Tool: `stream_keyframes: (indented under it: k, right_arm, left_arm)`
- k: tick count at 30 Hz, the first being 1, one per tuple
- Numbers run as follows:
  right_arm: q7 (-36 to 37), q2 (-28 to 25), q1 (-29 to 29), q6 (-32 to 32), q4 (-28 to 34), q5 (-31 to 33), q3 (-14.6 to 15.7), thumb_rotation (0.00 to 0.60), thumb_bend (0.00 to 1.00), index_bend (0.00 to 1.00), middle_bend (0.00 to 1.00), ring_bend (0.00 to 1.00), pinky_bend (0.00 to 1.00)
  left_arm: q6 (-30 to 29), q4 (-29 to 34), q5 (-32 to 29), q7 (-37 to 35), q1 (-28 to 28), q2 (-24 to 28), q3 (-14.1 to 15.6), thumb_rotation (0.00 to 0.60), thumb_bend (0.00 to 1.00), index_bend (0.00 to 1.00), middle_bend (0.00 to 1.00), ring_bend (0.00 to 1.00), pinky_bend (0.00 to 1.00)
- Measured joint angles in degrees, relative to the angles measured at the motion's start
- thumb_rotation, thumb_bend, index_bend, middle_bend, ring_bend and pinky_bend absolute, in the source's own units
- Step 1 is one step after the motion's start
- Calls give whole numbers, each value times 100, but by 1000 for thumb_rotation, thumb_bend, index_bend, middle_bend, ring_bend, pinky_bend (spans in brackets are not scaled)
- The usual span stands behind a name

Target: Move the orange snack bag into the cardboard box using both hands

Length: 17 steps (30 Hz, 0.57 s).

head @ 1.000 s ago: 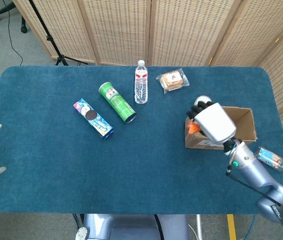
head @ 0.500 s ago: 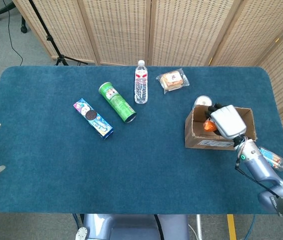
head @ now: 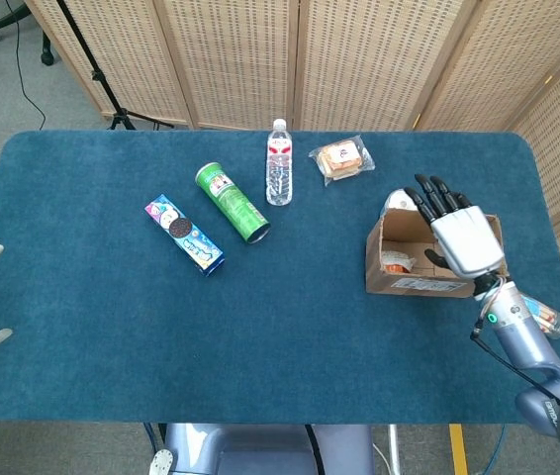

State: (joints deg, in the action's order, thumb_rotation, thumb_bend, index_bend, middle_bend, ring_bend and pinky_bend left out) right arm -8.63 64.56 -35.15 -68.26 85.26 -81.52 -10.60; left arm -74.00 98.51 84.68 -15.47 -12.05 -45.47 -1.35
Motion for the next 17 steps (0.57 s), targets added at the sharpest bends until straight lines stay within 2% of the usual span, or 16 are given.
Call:
stream_keyframes:
  k: [4,9,13,17]
  right_arm:
    - [29,-279,223,-455,340,-117,-54,600,200,0,0,0,265]
    - [265,-369,792,-1281,489,-301,37,600,0,0,0,0,180]
    - [630,-155,1282,-1885,267,-464,205,600,0,0,0,0,168]
    - [816,227,1619,-2250,-254,-617,416,600,0,0,0,0,156]
  left_arm:
    - [-18,5,-5,43,11,-13,-5,600,0,0,0,0,0]
    - [-160,-2,-24,188,74,-102,-21,600,0,0,0,0,0]
    - [-328,-28,-43,286,151,-214,-43,600,0,0,0,0,0]
    - [-510,-113,-94,407,226,-386,-86,600,0,0,0,0,0]
